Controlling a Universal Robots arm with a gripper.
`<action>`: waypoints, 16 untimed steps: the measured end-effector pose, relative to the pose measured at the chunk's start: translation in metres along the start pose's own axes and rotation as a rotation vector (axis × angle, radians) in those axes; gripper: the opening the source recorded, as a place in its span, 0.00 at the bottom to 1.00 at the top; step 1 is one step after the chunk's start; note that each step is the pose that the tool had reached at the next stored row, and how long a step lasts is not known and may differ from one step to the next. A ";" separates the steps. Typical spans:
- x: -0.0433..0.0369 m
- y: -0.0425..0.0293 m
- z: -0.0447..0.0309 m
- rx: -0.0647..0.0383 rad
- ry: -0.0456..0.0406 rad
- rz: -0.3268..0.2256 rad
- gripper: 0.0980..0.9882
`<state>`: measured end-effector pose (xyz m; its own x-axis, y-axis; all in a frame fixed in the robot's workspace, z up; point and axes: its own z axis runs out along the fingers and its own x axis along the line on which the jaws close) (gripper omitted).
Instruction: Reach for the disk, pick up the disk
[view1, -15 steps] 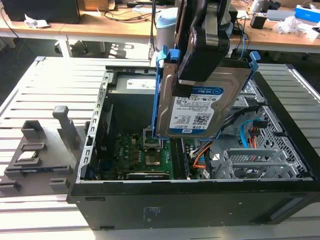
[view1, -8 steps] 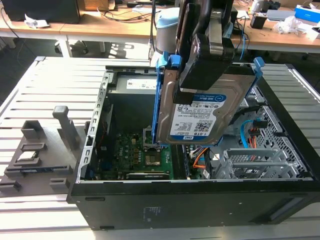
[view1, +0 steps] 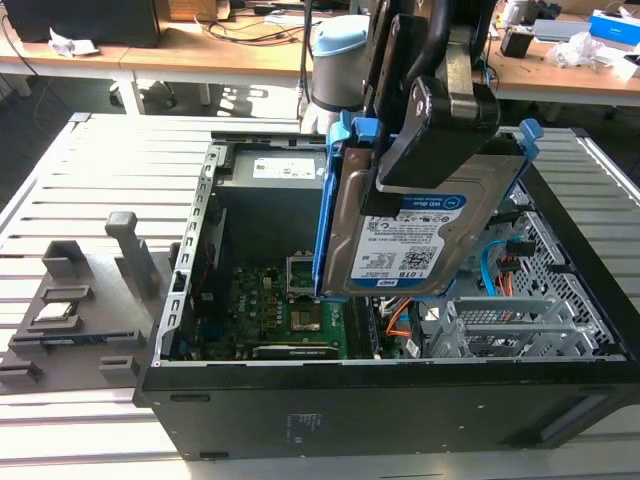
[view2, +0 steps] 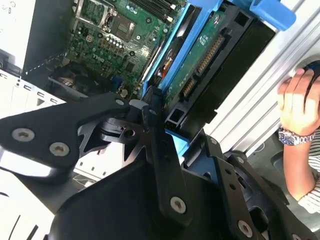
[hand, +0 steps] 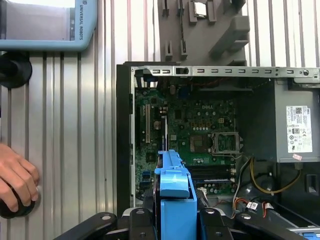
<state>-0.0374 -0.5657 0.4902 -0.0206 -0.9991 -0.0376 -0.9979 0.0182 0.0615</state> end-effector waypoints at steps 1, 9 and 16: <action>-0.0001 -0.0028 -0.0002 0.000 0.0002 0.000 0.30; -0.0006 -0.0284 -0.0013 -0.001 0.0037 0.000 0.30; -0.0009 -0.0427 -0.0021 -0.001 0.0097 0.001 0.30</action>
<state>0.0053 -0.5657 0.4897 -0.0207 -0.9994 -0.0279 -0.9979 0.0189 0.0626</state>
